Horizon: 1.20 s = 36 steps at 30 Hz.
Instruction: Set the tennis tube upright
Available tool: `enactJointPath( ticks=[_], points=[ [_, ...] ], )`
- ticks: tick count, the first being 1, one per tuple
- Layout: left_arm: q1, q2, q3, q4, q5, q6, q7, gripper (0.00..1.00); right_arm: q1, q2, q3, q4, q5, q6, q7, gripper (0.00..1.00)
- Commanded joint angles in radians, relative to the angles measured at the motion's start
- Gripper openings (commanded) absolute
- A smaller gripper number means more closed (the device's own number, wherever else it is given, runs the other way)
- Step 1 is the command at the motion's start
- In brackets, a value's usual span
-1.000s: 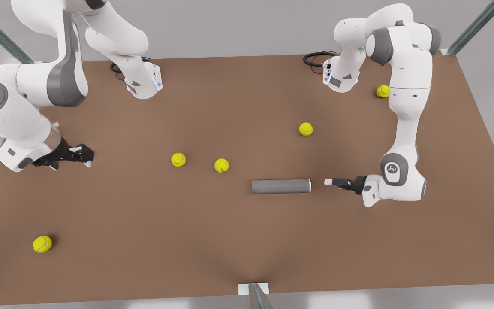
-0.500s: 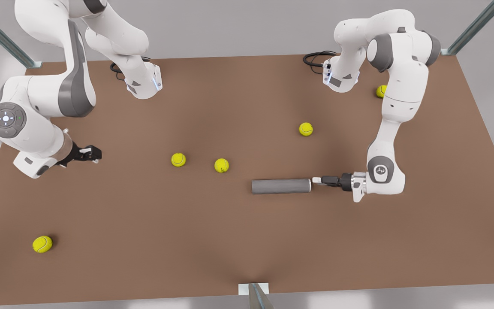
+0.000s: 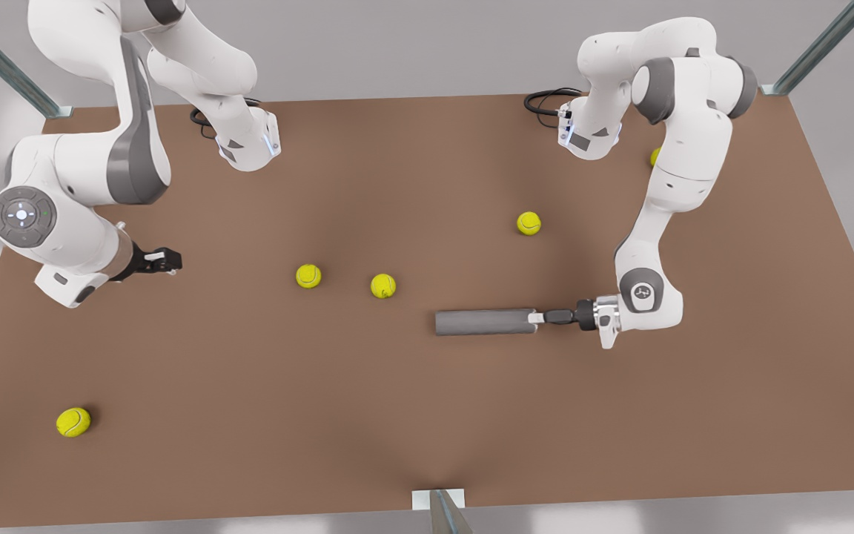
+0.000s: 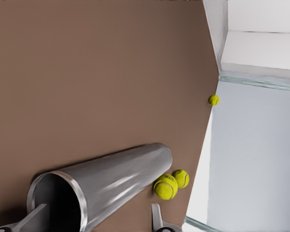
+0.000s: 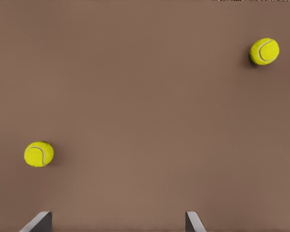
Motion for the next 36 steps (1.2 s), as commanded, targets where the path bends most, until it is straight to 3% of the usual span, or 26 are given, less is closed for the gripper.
enactJointPath(
  ticks=[1,10,12,14,19,36],
  points=[
    [0.001,0.003,0.0,0.0,-0.013,0.0,0.002,1.0,0.0,0.0,0.0,0.0,0.0,0.0,0.0,1.0],
    [0.001,0.016,-0.034,0.002,-0.014,0.003,0.004,0.98,0.005,0.0,0.0,0.003,-0.023,0.0,0.002,1.0],
    [0.001,0.019,-0.042,0.002,-0.014,0.003,0.004,0.89,0.008,0.0,0.0,0.003,-0.039,0.002,0.002,1.0],
    [0.001,0.023,-0.043,0.002,-0.014,0.003,0.004,0.72,0.006,0.0,0.0,0.003,-0.039,0.002,0.002,1.0],
    [0.001,0.026,-0.043,0.003,-0.011,0.003,0.004,0.59,0.008,0.005,0.002,0.003,-0.039,0.002,0.002,1.0],
    [0.001,0.024,-0.065,0.015,-0.005,-0.006,-0.024,0.5,0.008,0.006,0.003,0.006,-0.037,0.002,0.002,1.0]
  ],
)
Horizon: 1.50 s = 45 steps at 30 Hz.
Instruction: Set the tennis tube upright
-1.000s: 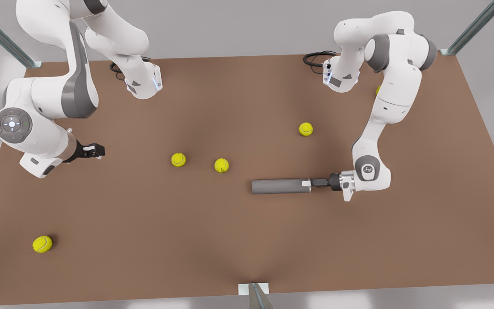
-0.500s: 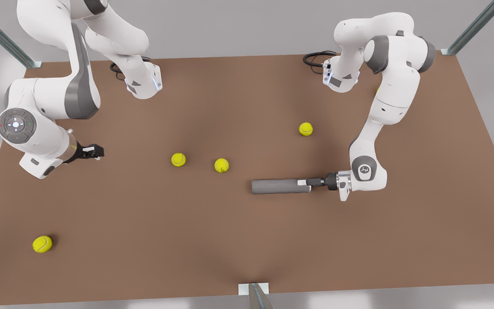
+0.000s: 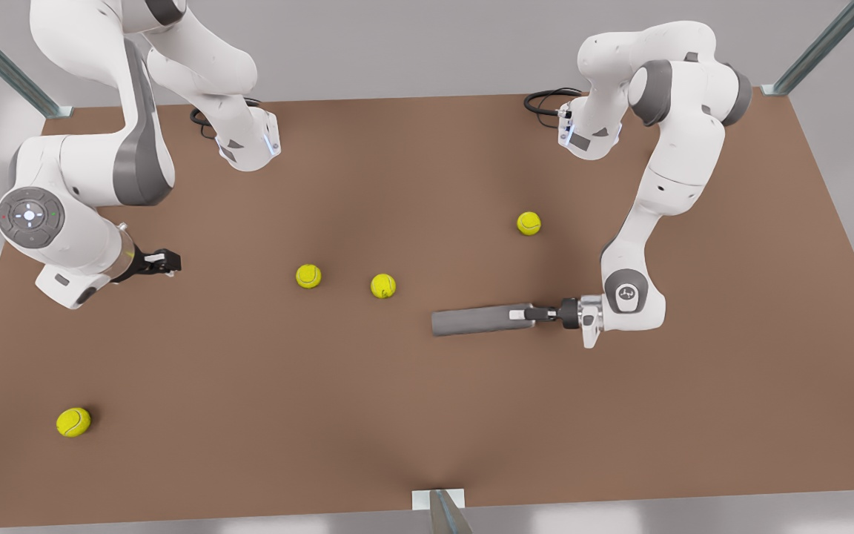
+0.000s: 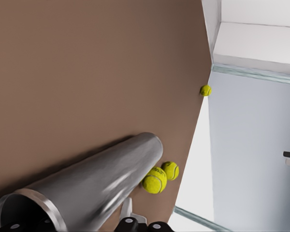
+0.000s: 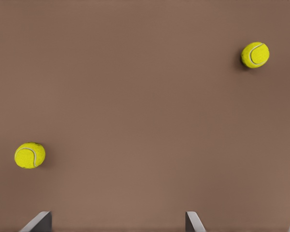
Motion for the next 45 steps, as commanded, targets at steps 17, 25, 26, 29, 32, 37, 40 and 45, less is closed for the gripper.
enactJointPath(
  ticks=[17,25,26,29,32,37,40,45],
  points=[
    [0.003,-0.015,-0.005,0.012,0.016,-0.031,-0.022,0.39,0.005,0.003,0.0,-0.002,-0.002,-0.002,0.001,1.0],
    [0.006,-0.022,-0.017,0.026,0.046,-0.057,-0.055,0.27,0.028,0.011,0.0,0.0,-0.003,0.0,0.003,1.0],
    [0.006,-0.023,-0.017,0.026,0.048,-0.058,-0.055,0.26,0.03,0.012,0.0,0.0,-0.003,0.0,0.003,1.0],
    [0.006,-0.023,-0.017,0.026,0.048,-0.066,-0.057,0.24,0.028,0.014,0.0,0.0,-0.003,-0.002,0.003,1.0],
    [0.008,-0.023,-0.017,0.048,0.077,-0.083,-0.092,0.22,0.03,0.014,0.0,0.0,-0.005,0.0,0.003,1.0],
    [0.012,-0.026,-0.014,0.052,0.106,-0.097,-0.117,0.21,0.03,0.014,0.0,0.002,-0.006,0.0,0.003,1.0],
    [0.012,-0.041,-0.011,0.057,0.12,-0.106,-0.124,0.21,0.03,0.014,0.0,0.002,-0.006,0.002,0.003,1.0],
    [0.022,-0.072,0.003,0.058,0.192,-0.126,-0.177,0.21,0.028,0.014,0.0,0.002,-0.006,0.002,0.003,1.0]
  ],
)
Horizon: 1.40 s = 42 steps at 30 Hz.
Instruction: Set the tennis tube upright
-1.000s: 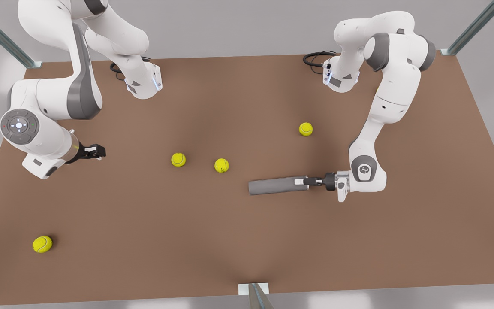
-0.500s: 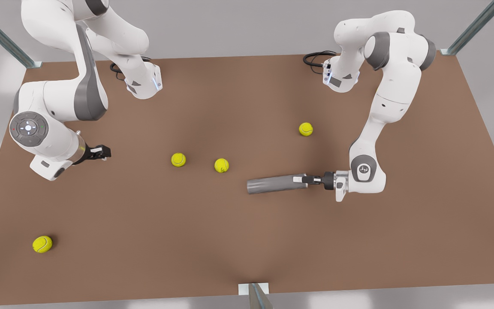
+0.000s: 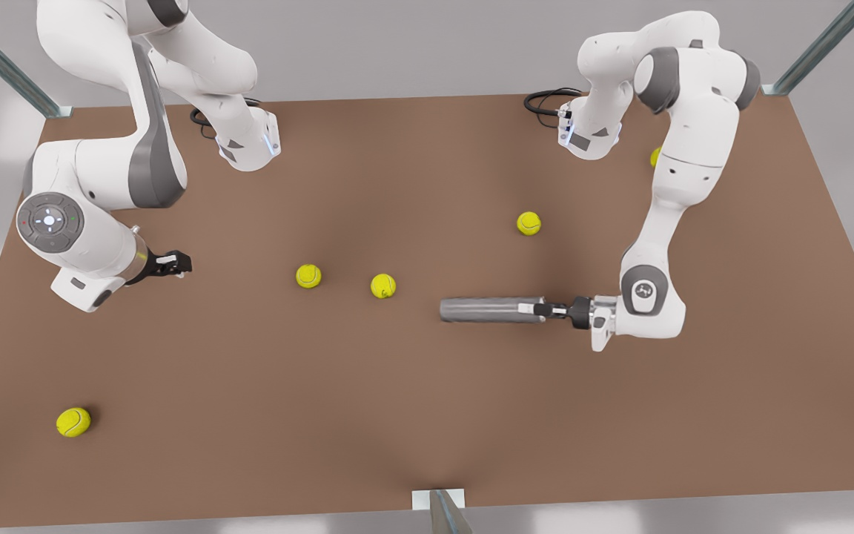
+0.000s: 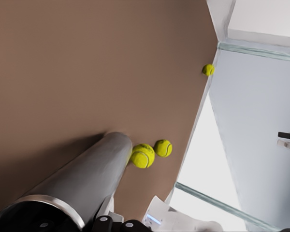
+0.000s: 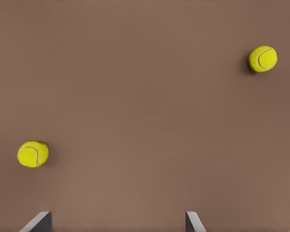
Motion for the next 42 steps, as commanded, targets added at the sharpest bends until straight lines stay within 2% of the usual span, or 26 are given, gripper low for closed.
enactJointPath(
  ticks=[1,14,20,26,32,42],
  points=[
    [0.0,-0.004,0.0,0.0,0.03,0.0,-0.002,0.21,0.0,0.0,0.0,0.0,0.0,0.0,0.0,1.0],
    [0.026,-0.101,0.002,0.0,0.119,-0.013,-0.107,0.21,0.0,0.0,0.0,0.0,-0.002,0.002,0.0,1.0],
    [0.028,-0.15,0.046,0.015,0.28,-0.011,-0.124,0.21,0.005,0.001,0.0,0.0,-0.009,0.002,0.0,1.0],
    [0.028,-0.256,0.117,0.025,0.437,-0.01,-0.124,0.21,0.003,0.001,0.0,0.0,-0.011,0.002,0.0,1.0],
    [0.018,-0.36,0.117,0.035,0.727,0.035,-0.233,0.21,0.003,0.001,0.0,0.0,-0.011,0.002,0.0,1.0],
    [0.024,-0.377,0.117,0.08,0.916,0.062,-0.344,0.21,0.006,0.008,0.0,0.0,-0.026,0.003,-0.002,1.0]
  ],
)
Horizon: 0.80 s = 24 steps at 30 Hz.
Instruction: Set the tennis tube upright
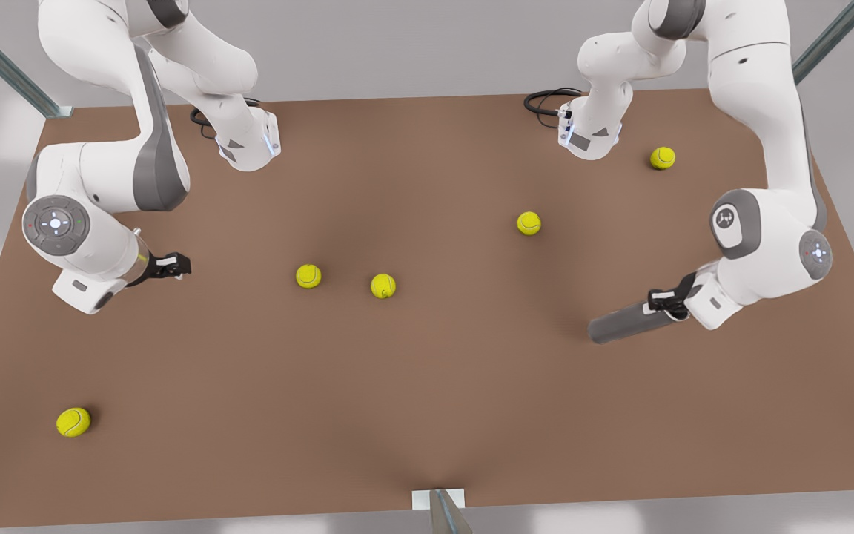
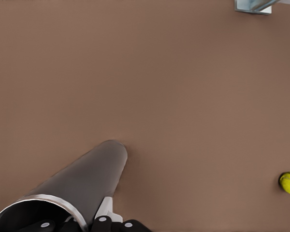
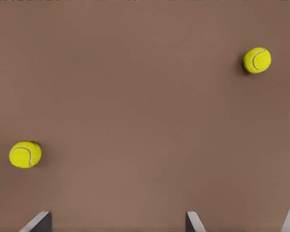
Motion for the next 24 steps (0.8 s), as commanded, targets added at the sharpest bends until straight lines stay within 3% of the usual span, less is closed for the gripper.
enactJointPath(
  ticks=[1,6,24],
  points=[
    [0.0,-0.003,0.0,0.0,0.076,0.0,-0.006,0.21,0.0,0.0,0.0,0.0,0.0,0.0,0.0,1.0],
    [-0.012,-0.005,-0.003,0.0,0.22,0.003,-0.221,0.21,0.0,0.0,0.0,0.0,0.0,-0.002,0.0,1.0],
    [-0.014,0.066,-0.008,-0.003,0.226,0.041,-0.264,0.21,0.0,0.035,0.0,0.066,-0.009,0.0,0.003,1.0]
  ],
)
